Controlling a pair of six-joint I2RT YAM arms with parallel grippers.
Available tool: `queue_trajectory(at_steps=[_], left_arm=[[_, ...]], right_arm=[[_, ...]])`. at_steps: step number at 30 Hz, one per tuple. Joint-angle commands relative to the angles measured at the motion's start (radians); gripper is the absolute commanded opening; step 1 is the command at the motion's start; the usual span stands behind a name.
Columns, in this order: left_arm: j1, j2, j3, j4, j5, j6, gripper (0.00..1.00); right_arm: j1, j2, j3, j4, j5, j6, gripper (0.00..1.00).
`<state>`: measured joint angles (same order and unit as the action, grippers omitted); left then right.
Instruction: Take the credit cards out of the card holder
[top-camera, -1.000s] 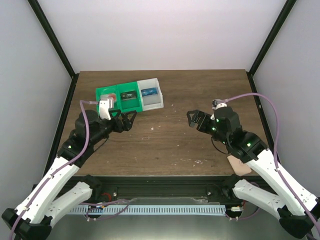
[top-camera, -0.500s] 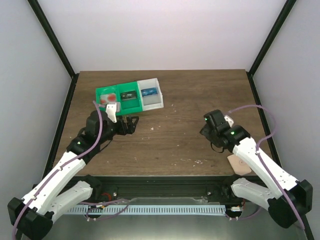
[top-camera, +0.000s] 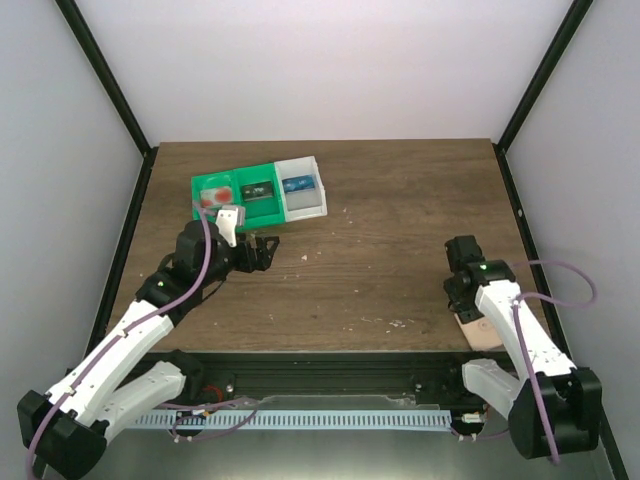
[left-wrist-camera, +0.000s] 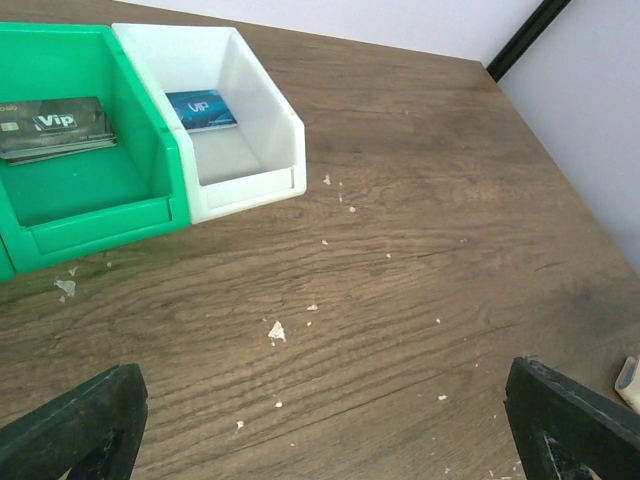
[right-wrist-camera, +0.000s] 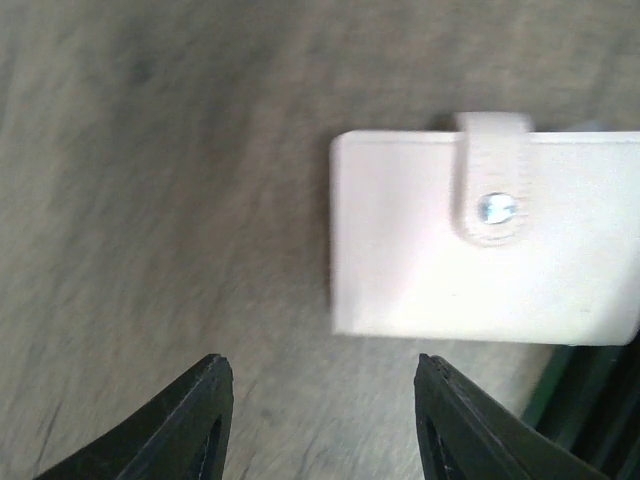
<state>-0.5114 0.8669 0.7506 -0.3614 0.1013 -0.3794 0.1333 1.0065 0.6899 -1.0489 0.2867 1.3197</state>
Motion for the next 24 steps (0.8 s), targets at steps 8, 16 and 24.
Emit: queue_trajectory(at_steps=[8, 16, 24], left_arm=[[-0.004, 0.019, 0.018, 0.002, 0.006, 0.022, 1.00], [-0.004, 0.021, 0.017, -0.001, 0.012, 0.023, 1.00], [-0.004, 0.014, 0.016, -0.002, -0.005, 0.023, 1.00]], right_arm=[[-0.233, -0.032, -0.081, -0.022, 0.145, 0.190, 0.52], [-0.416, 0.033, -0.121, 0.137, 0.075, 0.087, 0.52], [-0.418, 0.094, -0.192, 0.359, -0.081, -0.024, 0.52]])
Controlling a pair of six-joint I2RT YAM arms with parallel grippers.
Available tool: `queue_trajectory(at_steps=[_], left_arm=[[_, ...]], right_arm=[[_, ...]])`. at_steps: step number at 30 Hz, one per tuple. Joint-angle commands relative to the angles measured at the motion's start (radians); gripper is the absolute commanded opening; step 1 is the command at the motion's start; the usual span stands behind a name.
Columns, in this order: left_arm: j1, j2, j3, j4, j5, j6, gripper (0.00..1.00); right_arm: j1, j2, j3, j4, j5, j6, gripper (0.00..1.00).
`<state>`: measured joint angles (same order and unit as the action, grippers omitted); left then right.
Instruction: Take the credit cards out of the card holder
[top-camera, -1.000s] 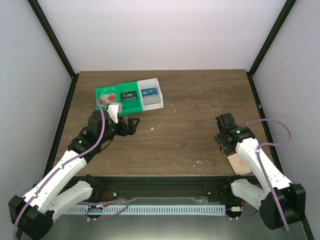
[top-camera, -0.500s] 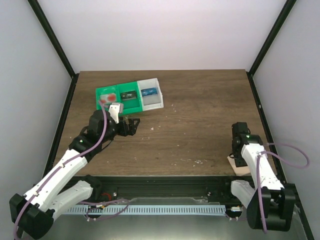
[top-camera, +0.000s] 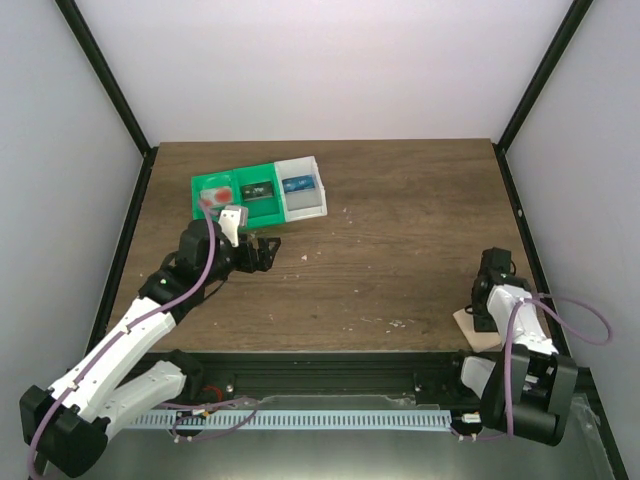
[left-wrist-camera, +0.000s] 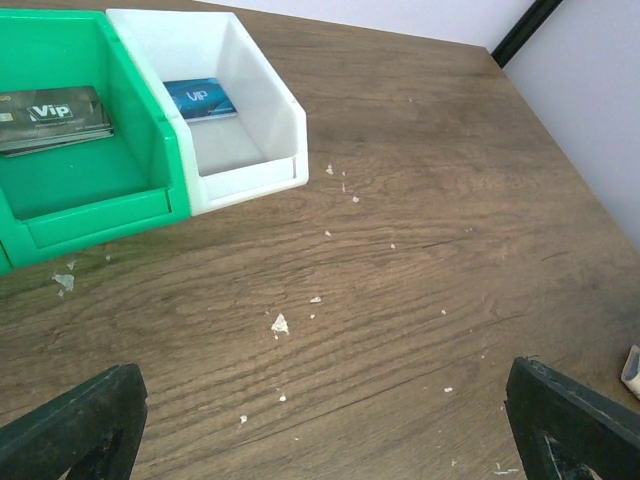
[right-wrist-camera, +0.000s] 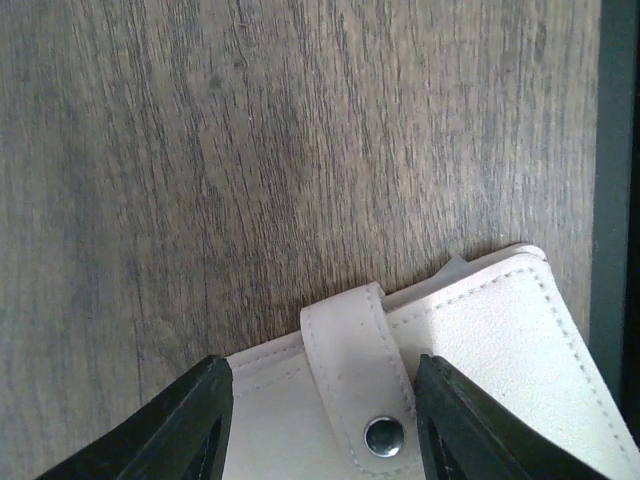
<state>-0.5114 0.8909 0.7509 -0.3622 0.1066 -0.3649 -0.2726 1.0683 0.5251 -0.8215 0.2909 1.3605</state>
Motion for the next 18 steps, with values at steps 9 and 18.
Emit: queue_trajectory(at_steps=[9, 18], left_arm=[[-0.004, -0.005, 0.016, 0.005, -0.016, 0.005, 1.00], [-0.004, 0.016, 0.007, 0.006, 0.010, -0.047, 1.00]], right_arm=[[0.004, 0.104, -0.055, 0.307, -0.298, -0.166, 0.51], [0.222, 0.288, 0.071, 0.374, -0.379, -0.135, 0.50]])
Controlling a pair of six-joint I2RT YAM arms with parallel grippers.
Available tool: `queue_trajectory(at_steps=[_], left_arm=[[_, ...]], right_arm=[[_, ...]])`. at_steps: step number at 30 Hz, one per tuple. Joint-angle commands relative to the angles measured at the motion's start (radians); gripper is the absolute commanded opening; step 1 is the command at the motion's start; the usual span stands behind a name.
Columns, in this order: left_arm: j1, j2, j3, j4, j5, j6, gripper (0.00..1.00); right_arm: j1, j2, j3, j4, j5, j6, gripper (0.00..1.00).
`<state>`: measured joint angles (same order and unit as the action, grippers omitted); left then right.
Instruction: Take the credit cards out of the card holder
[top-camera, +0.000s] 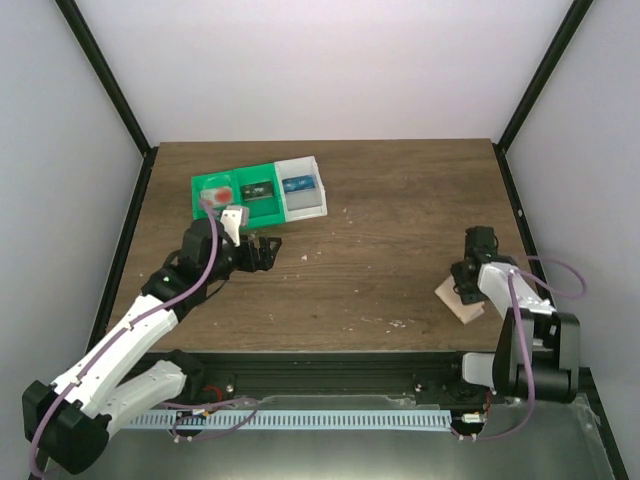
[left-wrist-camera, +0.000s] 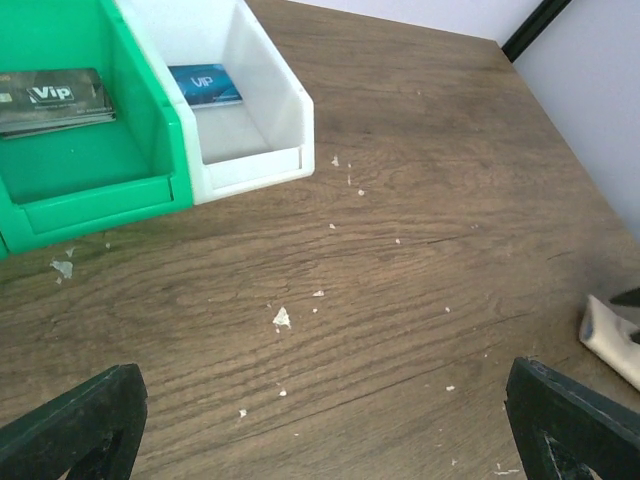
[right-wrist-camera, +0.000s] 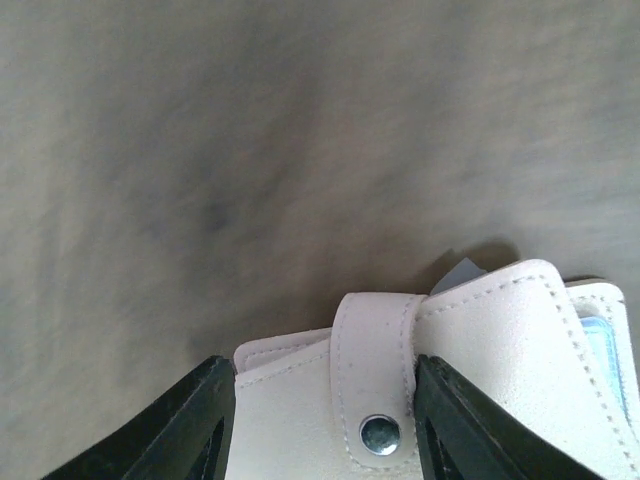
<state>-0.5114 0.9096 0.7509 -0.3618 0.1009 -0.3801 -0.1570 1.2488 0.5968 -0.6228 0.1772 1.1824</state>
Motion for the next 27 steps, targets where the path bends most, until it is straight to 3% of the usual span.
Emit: queue_trajectory(at_steps=[1, 10, 15, 21, 27], left_arm=[[-0.004, -0.008, -0.003, 0.009, 0.017, -0.041, 1.00], [-0.004, 0.008, -0.010, 0.015, 0.063, -0.064, 0.98], [-0.005, 0.032, -0.030, 0.054, 0.173, -0.086, 0.95], [-0.007, 0.083, -0.085, 0.158, 0.315, -0.123, 0.79], [-0.048, 0.164, -0.116, 0.266, 0.387, -0.187, 0.66]], right_arm=[[0.134, 0.122, 0.014, 0.180, -0.269, 0.054, 0.50], [0.443, 0.266, 0.130, 0.253, -0.316, 0.198, 0.50], [0.547, 0.313, 0.188, 0.241, -0.353, 0.177, 0.50], [0.574, 0.235, 0.138, 0.242, -0.328, -0.028, 0.51], [0.573, 0.143, 0.069, 0.313, -0.358, -0.346, 0.53]])
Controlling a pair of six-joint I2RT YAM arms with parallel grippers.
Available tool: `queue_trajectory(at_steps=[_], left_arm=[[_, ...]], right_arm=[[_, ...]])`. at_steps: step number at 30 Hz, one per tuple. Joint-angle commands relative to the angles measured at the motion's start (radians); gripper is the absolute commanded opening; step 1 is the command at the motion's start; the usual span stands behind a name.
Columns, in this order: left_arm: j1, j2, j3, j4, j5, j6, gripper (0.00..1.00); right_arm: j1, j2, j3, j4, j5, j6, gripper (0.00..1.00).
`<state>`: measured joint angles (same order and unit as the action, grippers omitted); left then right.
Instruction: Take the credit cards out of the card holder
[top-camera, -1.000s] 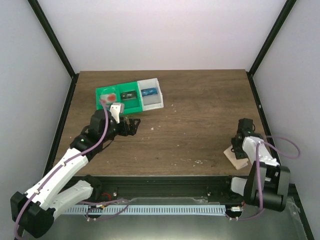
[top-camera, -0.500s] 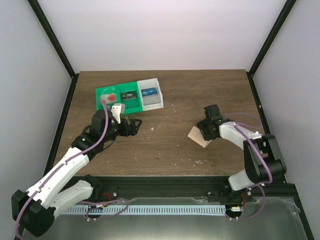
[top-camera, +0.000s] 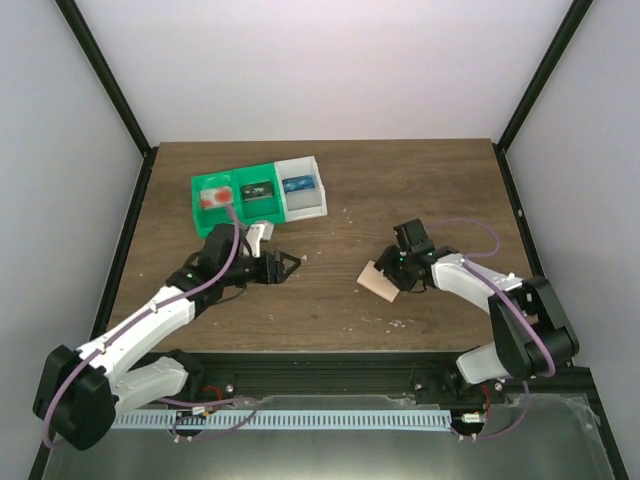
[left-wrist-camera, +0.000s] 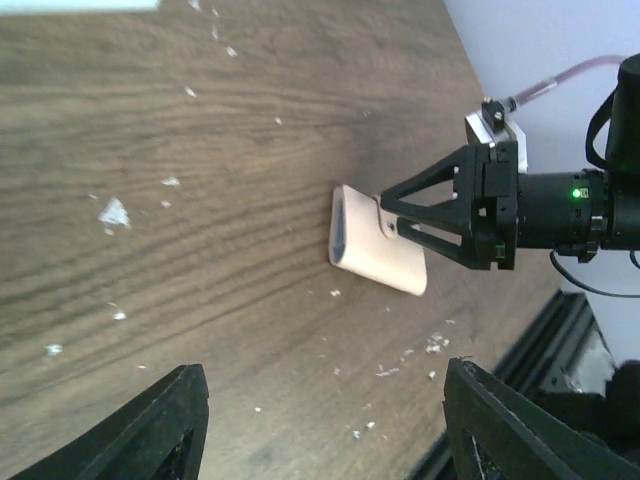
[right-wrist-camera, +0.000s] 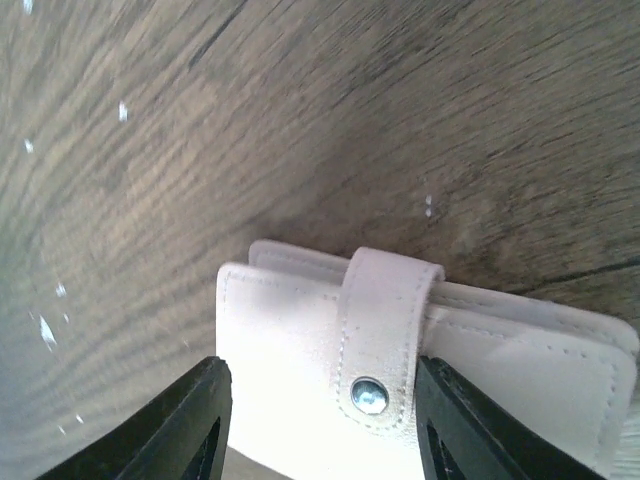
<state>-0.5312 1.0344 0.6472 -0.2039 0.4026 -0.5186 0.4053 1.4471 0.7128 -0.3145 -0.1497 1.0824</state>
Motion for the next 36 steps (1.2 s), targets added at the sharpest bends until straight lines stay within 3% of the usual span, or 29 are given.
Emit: queue_trajectory(at_steps=[1, 9, 14, 21, 36], left_arm=[[-0.032, 0.059, -0.012, 0.121, 0.097, -0.059, 0.66], [-0.078, 0.124, -0.036, 0.219, 0.140, -0.145, 0.63], [-0.085, 0.156, -0.047, 0.231, 0.169, -0.187, 0.60], [-0.087, 0.157, -0.066, 0.248, 0.170, -0.204, 0.60], [-0.087, 0.151, -0.101, 0.283, 0.203, -0.296, 0.60]], right_arm=[[0.011, -0.066, -0.053, 0.014, -0.026, -0.282, 0.53], [-0.016, -0.088, 0.003, 0.044, -0.065, -0.474, 0.58], [-0.101, -0.092, -0.002, 0.074, -0.107, -0.550, 0.59], [-0.132, -0.047, -0.035, 0.107, -0.179, -0.575, 0.64], [-0.132, -0.054, -0.151, 0.117, -0.135, -0.630, 0.72]])
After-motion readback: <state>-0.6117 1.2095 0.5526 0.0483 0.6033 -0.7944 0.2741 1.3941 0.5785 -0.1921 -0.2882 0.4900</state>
